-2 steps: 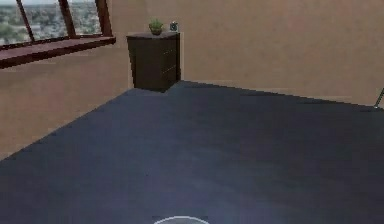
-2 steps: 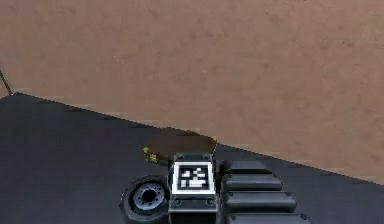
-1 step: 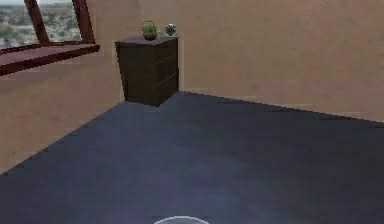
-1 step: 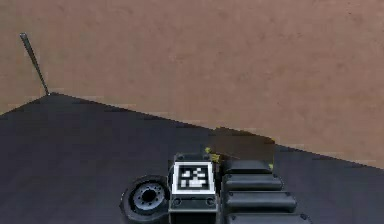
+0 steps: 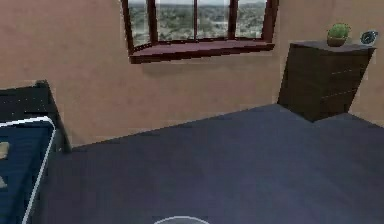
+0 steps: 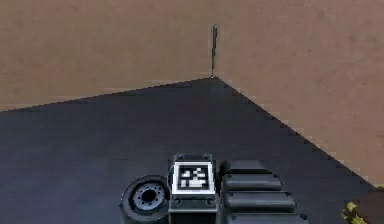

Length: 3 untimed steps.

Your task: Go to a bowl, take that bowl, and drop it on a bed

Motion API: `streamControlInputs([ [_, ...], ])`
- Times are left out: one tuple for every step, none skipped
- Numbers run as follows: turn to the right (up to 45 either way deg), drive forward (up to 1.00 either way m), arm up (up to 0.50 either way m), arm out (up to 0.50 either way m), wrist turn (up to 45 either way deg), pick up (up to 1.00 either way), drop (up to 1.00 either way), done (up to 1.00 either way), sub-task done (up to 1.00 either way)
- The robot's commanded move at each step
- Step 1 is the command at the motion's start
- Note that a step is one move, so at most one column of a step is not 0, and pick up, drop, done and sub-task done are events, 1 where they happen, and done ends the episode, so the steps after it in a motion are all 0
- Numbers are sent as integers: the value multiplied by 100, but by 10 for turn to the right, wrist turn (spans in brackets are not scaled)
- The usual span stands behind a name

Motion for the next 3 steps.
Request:
streamControlInputs([
  [-210, 0, 0, 0, 0, 0, 0, 0, 0],
  [0, 100, 0, 0, 0, 0, 0, 0, 0],
  [0, 15, 0, 0, 0, 0, 0, 0, 0],
])
